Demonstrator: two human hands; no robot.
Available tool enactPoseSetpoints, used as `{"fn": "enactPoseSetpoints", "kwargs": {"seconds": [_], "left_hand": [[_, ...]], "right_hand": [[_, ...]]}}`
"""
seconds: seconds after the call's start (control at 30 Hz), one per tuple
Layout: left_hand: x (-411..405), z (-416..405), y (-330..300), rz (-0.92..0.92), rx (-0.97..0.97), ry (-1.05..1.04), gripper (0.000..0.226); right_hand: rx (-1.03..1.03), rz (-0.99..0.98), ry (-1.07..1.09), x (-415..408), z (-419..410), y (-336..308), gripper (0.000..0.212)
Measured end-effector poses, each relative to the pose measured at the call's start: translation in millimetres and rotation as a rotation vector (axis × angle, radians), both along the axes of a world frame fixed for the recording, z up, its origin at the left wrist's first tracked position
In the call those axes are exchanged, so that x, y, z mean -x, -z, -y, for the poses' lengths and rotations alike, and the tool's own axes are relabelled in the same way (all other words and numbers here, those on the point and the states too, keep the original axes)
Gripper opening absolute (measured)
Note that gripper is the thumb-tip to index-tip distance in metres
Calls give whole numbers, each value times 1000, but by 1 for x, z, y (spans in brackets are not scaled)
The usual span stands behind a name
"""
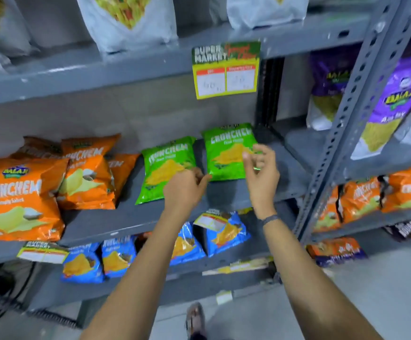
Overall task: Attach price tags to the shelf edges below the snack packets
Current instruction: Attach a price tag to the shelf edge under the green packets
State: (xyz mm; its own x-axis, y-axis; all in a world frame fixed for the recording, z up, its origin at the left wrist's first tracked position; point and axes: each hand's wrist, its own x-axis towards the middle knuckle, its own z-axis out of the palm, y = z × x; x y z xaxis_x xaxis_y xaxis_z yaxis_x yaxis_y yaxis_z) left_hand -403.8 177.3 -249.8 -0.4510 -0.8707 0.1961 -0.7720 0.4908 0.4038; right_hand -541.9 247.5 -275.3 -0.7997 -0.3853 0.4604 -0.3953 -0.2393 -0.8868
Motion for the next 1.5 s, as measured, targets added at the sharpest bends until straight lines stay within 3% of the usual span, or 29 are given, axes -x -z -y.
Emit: {"fn": "enactPoseSetpoints", "kwargs": {"seconds": [0.13,0.27,0.37,0.47,0.63,0.8,0.93,1.03,1.13,1.27,1.37,1.5], "left_hand": [[-6,4,61,177,-132,72,27],[-7,9,83,300,-88,127,35],[-3,17,90,399,-37,175,42],[2,22,93,494,-12,234,36],[6,21,92,446,-19,258,30],[8,18,88,396,-52,237,31],[-3,10,93,398,-49,226,32],[-10,3,98,488,-18,223,29],[-7,1,102,626,9,179,20],[2,2,103,715,-10,147,16],[6,5,103,698,-7,134,16],[5,4,106,670,-17,123,16]], "right_hand": [[-272,433,50,-28,1,96,22],[-356,754,-186,-48,12,142,34],[-347,804,-252,-44,17,142,13],[-359,788,-320,-36,16,146,26],[-505,811,-381,-29,15,149,30],[-601,590,-351,-20,11,142,32],[-620,221,-345,-11,-2,130,23],[-700,-7,-357,-5,-7,128,12],[-894,-346,-275,-3,-8,130,18],[-1005,-677,-77,-5,-2,124,23],[-1049,-804,-8,-2,4,120,27],[-1059,-813,-59,-1,6,117,27]]}}
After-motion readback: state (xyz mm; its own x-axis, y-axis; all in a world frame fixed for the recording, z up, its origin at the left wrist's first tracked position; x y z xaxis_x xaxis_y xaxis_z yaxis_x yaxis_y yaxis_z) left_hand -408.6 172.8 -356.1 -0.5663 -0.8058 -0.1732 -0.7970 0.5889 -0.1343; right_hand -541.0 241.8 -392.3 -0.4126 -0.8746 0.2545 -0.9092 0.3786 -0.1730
